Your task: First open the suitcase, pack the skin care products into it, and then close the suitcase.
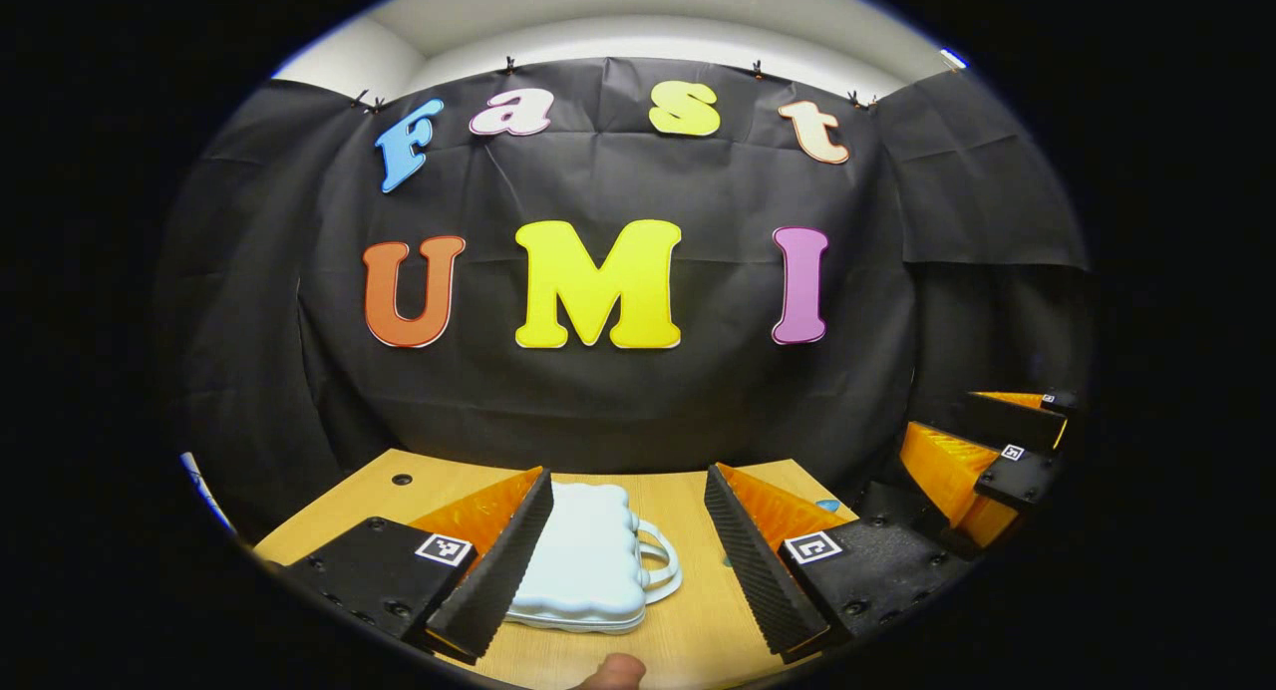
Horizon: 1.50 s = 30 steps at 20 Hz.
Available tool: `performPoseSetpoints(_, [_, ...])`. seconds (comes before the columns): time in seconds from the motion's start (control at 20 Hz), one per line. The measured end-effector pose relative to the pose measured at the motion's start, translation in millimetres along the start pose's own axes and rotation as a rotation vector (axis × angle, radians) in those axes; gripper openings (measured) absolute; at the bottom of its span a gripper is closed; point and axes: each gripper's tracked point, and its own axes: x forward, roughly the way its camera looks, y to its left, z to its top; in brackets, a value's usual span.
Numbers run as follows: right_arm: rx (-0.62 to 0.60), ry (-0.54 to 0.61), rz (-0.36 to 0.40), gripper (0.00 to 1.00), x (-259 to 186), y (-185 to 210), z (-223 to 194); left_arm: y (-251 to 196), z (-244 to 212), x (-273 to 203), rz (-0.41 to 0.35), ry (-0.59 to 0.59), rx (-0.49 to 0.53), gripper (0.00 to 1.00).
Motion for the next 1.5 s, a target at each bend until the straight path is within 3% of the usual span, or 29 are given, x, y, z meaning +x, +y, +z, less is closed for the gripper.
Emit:
performPoseSetpoints(0.85, [-0.039,-0.012,0.029,0.79,12.8,1.1,7.2,-0.4,-8.4,12.5,0.013,0.019,0.013,0.98])
performPoseSetpoints(1.1, [-0.075,0.025,-0.063,0.79,19.7,-46.4,-8.1,9.5,-51.3,38.0,0.048,0.021,0.224,0.98])
performPoseSetpoints(1.4, [-0.120,0.062,-0.166,0.79,27.0,-113.4,-27.5,-1.9,-130.1,71.3,0.028,0.066,0.507,0.94])
performPoseSetpoints(1.5, [-0.115,0.079,-0.182,0.79,31.1,-127.4,-34.3,-7.7,-148.8,82.2,0.022,0.069,0.606,0.98])
